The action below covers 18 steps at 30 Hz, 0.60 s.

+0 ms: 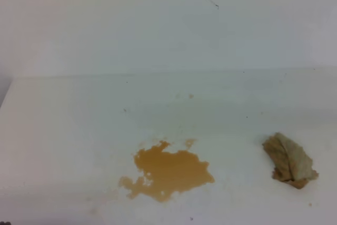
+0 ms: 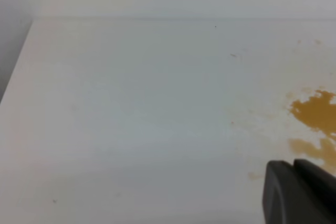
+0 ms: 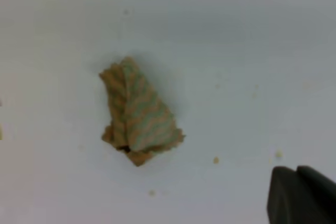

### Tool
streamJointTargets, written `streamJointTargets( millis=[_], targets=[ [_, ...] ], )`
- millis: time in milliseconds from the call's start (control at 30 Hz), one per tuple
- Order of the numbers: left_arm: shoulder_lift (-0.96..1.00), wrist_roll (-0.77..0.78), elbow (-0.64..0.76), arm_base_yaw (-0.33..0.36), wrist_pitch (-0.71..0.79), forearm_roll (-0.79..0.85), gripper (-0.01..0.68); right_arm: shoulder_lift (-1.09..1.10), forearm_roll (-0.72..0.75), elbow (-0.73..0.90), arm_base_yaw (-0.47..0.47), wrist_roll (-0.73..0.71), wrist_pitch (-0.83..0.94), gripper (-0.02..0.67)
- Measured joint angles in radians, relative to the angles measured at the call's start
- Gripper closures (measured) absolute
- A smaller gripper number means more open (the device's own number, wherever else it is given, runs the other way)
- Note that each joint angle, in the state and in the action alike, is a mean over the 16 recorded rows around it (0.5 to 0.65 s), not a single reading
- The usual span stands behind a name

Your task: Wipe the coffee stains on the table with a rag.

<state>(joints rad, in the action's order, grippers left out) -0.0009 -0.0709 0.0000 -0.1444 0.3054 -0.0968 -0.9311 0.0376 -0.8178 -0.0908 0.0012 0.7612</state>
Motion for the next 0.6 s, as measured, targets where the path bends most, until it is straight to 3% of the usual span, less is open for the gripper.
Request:
streamJointTargets(
  millis=[367,600],
  targets=[
    [0.000,0.000,0.000,0.000,0.000,0.000,0.675,-0.130,-0.205,-0.009,-0.002,-0.180,0.011,0.641],
    [0.000,0.000,0.000,0.000,0.000,0.000,0.675,-0.228,-0.326,-0.012,-0.002,-0.369,-0.025,0.529]
  ],
)
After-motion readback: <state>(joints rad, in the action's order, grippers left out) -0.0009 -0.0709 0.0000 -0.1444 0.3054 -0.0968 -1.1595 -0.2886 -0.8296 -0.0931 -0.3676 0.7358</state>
